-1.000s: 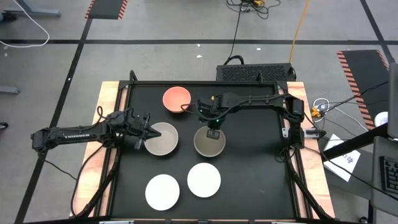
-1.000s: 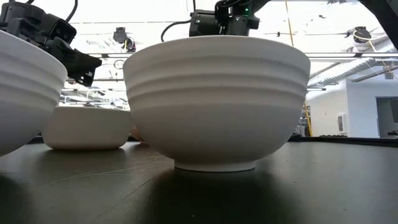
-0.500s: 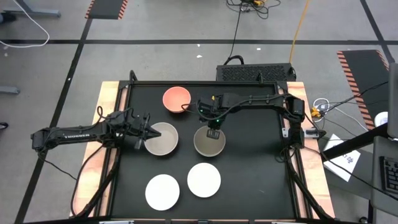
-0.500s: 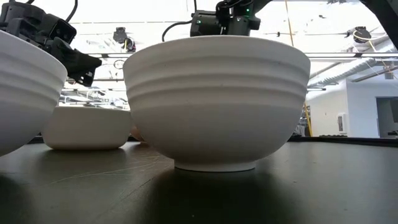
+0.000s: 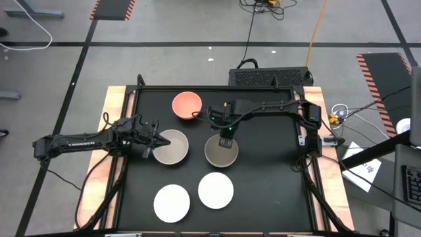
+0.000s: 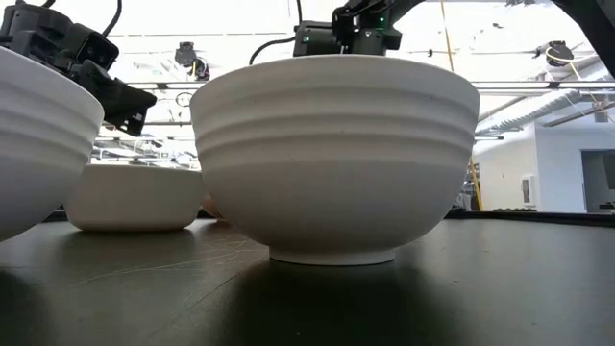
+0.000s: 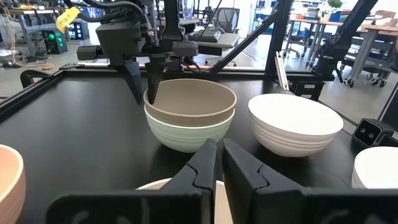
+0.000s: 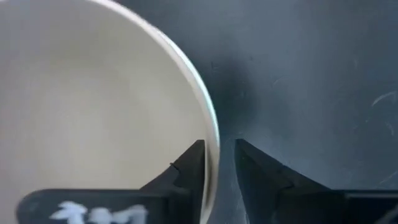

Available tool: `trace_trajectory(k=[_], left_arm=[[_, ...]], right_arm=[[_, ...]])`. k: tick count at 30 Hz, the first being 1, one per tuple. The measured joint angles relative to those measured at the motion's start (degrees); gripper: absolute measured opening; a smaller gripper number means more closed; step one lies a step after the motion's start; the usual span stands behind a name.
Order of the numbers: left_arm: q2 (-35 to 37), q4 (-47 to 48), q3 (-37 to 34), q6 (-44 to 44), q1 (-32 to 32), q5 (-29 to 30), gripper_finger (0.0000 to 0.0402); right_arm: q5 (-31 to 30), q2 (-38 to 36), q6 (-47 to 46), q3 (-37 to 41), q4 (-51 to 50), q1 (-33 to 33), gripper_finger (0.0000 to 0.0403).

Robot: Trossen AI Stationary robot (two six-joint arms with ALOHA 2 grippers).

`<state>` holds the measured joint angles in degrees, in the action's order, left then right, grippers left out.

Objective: Nest bowls inside each other
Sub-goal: Stack the brown bowl on top of the green bowl, then stack the orange bowl on top of the brown bowl

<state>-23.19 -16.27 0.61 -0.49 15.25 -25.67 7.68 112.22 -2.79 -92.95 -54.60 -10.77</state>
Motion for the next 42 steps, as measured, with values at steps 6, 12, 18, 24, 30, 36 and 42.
trace_trajectory(k=[6, 12, 18, 24, 30, 36, 42], left_arm=[[-0.01, 0.06, -0.01, 0.0, -0.02, 0.0, 0.0024], [0.0, 0.25, -0.01, 0.02, 0.0, 0.0, 0.0024], [0.01, 0.24, 0.0, 0.23, -0.76, 0.0, 0.0024], [0.0, 0.14, 0.0, 0.37, -2.16, 0.02, 0.0024], [-0.01, -0.18, -0.01, 0.36, -2.64, 0.07, 0.0024], [0.01, -1.1, 0.01, 0.28, -2.64, 0.13, 0.0024], [0.01, -1.7, -0.01, 0.0, -2.64, 0.13, 0.0024]], right_arm=[[0.04, 0.0, 0.0, 0.0, 0.24, 0.0, 0.0125], [0.09, 0.0, -0.02, -0.04, 0.25, 0.0, 0.0161], [1.56, -0.04, 0.06, -0.09, 0.34, 0.0, 0.0185], [1.57, -0.07, 0.08, -0.1, 0.38, 0.0, 0.019], [1.6, -3.78, -0.85, -0.11, -0.83, -0.68, 0.019], [1.52, -11.97, -2.46, -0.18, -0.74, -0.83, 0.019], [1.16, -18.85, -4.56, -0.22, -0.1, -0.6, 0.019]])
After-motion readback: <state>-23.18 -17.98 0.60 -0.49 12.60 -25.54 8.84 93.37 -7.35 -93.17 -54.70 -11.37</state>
